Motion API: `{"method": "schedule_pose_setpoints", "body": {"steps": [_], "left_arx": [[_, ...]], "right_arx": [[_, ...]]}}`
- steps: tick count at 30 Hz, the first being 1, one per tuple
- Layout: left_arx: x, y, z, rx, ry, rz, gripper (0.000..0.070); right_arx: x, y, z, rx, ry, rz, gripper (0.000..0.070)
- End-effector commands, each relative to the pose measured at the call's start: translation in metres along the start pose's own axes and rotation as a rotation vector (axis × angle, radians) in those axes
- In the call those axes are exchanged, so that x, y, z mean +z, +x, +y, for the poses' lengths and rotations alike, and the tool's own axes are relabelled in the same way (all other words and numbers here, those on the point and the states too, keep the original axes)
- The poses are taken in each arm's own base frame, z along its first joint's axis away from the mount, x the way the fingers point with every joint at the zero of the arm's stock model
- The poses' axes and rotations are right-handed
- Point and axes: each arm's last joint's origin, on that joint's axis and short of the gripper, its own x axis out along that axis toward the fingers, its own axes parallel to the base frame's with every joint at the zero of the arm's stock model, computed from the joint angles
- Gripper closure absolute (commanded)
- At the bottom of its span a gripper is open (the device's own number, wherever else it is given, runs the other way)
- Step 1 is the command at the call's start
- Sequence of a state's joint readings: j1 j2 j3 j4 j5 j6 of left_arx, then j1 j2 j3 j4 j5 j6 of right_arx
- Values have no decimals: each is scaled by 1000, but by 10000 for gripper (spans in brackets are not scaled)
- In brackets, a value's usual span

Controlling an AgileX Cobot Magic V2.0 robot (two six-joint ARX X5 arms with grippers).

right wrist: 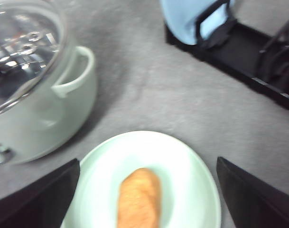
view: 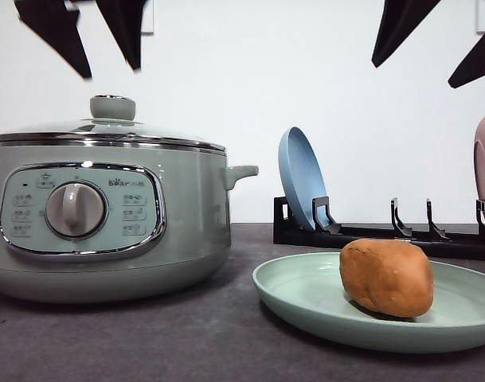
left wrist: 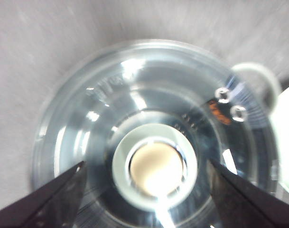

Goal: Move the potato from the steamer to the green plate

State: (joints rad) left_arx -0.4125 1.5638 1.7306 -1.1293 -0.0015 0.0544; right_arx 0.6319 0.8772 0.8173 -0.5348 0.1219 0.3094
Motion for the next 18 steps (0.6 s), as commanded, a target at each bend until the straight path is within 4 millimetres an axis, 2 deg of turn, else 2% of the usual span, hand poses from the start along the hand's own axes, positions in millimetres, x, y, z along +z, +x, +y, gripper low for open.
{"method": "schedule_pose_setpoints", "body": {"steps": [1,11,18], "left_arx": [[2,-13,-2,-7,11,-38,190],[-22,-76,-13,-276,34,-144,192],[-36,-99,-14,-325,41,-166,199]], "right_arx": [[4,-2,3,27,-21,-12,115],[1,-3,8,234,-27,64,115],[-3,-4,11,362,-29,138,116]]}}
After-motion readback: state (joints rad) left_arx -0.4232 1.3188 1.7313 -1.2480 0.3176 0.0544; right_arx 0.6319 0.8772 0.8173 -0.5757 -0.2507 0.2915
